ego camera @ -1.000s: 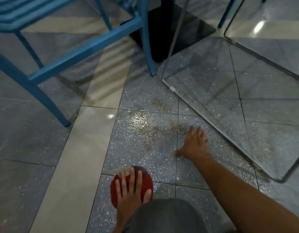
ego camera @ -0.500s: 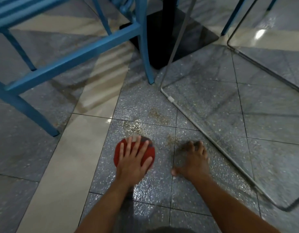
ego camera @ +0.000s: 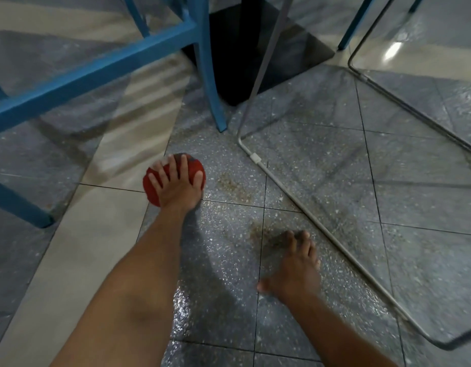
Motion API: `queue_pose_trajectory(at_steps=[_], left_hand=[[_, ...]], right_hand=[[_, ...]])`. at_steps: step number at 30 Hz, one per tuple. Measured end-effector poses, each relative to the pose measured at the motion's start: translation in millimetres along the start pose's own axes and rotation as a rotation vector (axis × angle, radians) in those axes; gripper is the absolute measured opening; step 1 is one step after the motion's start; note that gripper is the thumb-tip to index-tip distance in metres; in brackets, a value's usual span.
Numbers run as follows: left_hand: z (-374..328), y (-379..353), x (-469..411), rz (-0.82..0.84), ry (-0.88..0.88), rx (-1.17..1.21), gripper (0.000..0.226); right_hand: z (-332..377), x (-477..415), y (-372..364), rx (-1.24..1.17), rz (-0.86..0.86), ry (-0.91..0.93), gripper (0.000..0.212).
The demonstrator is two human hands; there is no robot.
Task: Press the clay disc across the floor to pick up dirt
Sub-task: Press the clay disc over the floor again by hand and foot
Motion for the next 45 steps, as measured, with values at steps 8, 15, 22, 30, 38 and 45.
queue_pose_trajectory(at_steps=[8,15,22,30,38,45], left_hand=[[-96.8,-12.6,-14.2,0.060,-0.176,-0.045,0.078],[-166.7,-52.2,65.1,0.099,-0.485,-0.109,0.079],[-172.3,-109.8,226.7,0.134,-0.873,-0.182,0.073],[-3.3,-90.4,284.1,0.104,-0.769,-0.228,0.076],[-54.9,-56.0,142.8,0.064,-0.163,-0.058,0.086],[-212.4,-134.3,307.0,0.157,-0.763,-0.154,0.076]], right_hand=[[-1.0,-1.0,-0.5,-0.048,0.010,-0.009,0.152],[2.6,1.2,1.1,-0.069,0.019,0.009,0.156],[-54.3,48.2,23.1,-0.241,-0.111,-0.031,0.165],[-103.0,54.7,56.7,-0.315,-0.130,-0.007,0.147],[-150.1,77.4,50.9,-0.291,-0.196,-0.105,0.106],[-182.3,100.6,47.8,-0.359,-0.261,-0.180,0.088]])
Point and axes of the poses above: each hand's wrist, its own x-axis away from the middle knuckle, its own y-axis out of the back of the hand, z = x × y, the point moved 10 cm from there along -x, towards the middle knuckle, and after that the axes turned 2 degrees about z, right-handed, at the moved point
